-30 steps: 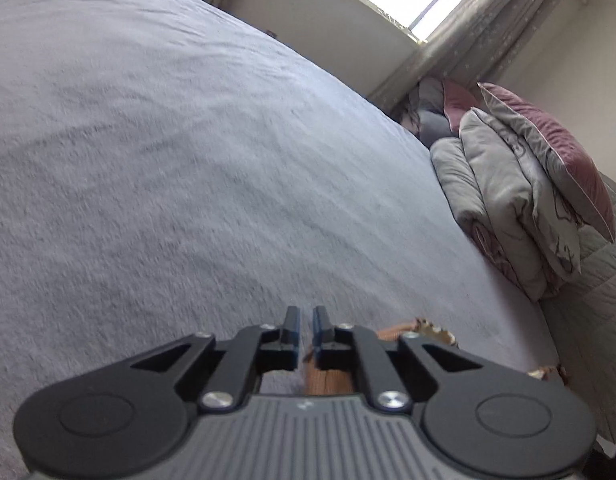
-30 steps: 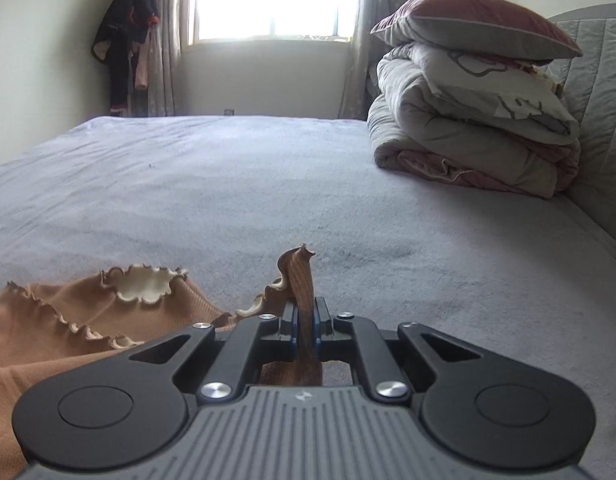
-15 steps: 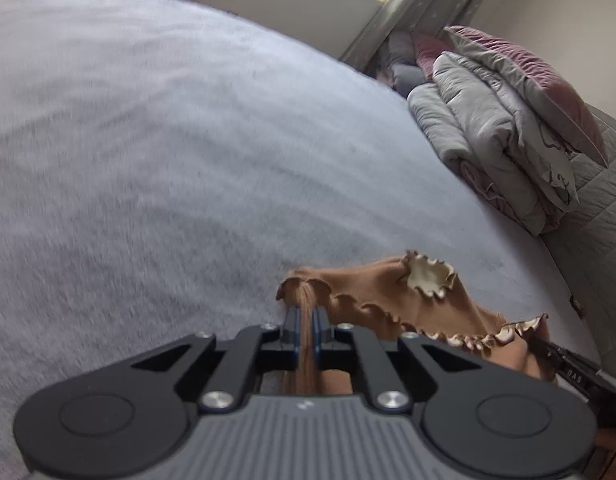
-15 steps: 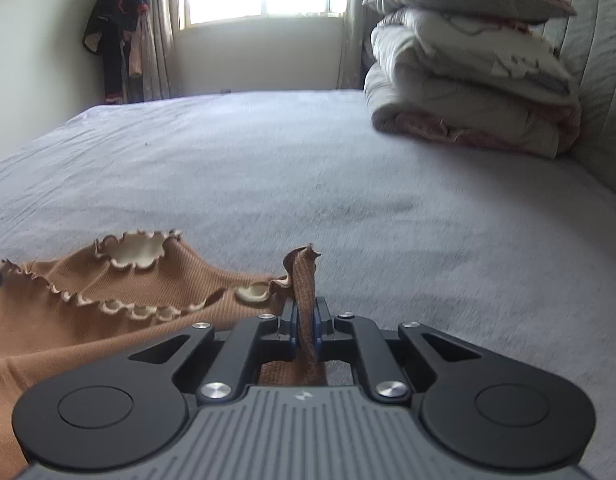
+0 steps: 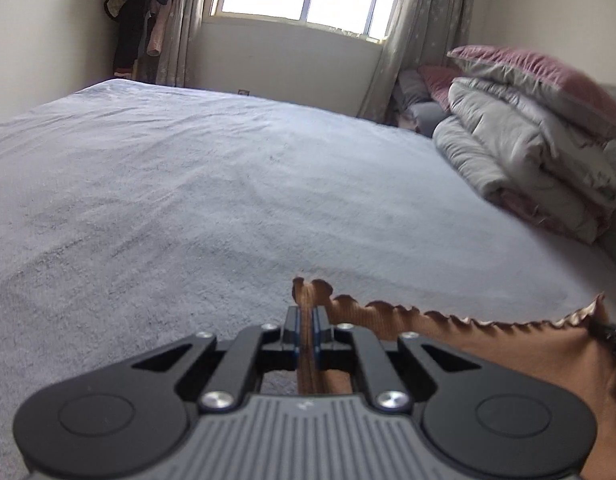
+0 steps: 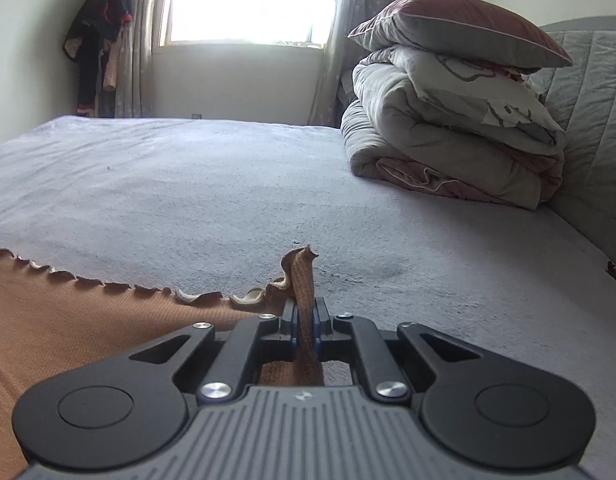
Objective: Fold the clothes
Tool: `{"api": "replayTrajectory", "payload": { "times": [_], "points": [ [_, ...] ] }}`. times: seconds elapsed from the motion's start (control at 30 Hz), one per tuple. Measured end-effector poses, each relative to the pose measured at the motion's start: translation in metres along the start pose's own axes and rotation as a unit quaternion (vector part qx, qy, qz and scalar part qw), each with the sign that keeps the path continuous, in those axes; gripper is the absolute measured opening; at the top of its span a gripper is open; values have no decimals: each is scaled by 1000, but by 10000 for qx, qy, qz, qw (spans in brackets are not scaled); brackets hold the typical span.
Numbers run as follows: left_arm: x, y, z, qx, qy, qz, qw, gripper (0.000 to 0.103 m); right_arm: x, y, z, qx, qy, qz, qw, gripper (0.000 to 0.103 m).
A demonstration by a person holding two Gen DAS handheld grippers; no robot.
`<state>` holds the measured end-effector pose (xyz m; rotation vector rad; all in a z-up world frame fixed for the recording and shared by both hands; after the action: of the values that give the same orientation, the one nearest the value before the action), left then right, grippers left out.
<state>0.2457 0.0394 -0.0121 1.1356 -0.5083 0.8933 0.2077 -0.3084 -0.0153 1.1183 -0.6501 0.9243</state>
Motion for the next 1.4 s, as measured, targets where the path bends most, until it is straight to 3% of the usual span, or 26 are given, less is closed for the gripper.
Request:
{"api": "replayTrajectory", "payload": {
  "times": [0.17, 0.33, 0.37, 0.4, 0.43, 0.53, 0.67, 0.8, 1.03, 1.17, 1.27, 1.4],
  "points": [
    [-15, -26, -7, 205, -23, -373, 9991, 6, -10, -30, -12, 171, 281, -675, 9972, 8],
    [-14, -25, -4, 242, -183, -525, 9982, 12, -3, -31, -16, 146, 535, -943, 9940, 10],
    [-11, -22, -4, 190, -168, -636, 9976, 15, -1, -29, -14, 158, 501, -970, 9939, 16],
    [-7, -18, -4, 139, -121, -738, 9971, 24, 0, -25, -10, 170, 413, -988, 9941, 18],
    [-4, -12, -6, 71, -69, -802, 9967, 40, 0, -21, -5, 211, 299, -1006, 9943, 24],
    [-3, 6, -13, -21, 35, -835, 9965, 59, -6, -7, 11, 377, -42, -1064, 9936, 34],
    [-5, 31, -27, 112, 317, -958, 9948, 60, -14, 20, 33, 380, -476, -999, 9931, 35],
    [-19, 78, -19, -79, 179, -394, 9990, 60, -16, 60, 31, 408, -461, -530, 9967, 36],
    [-78, 99, 38, -699, -534, -358, 9955, 60, -17, 106, -41, 1214, -177, -34, 9924, 39],
    [-113, 91, 45, -453, -1050, -426, 9925, 60, -29, 112, -70, 1558, -69, -31, 9878, 40],
    [-122, 93, 25, -510, -1194, -324, 9910, 61, -50, 104, -59, 1416, -31, -185, 9897, 39],
    [-103, 103, 3, -263, -1216, -323, 9917, 61, -62, 105, -11, 1321, -451, -282, 9898, 39]
  ]
}}
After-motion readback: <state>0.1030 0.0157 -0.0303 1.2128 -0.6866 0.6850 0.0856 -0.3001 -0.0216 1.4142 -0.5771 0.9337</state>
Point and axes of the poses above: each gripper's, at about its wrist camera, not at the fingertips, and y roughly against the way its jaws point, z to its right, x to its top, the point moved 2 cm from there along -y, roughly the way its jaws point, and after that the axes turned 14 degrees about y, right-handed, at the moved point
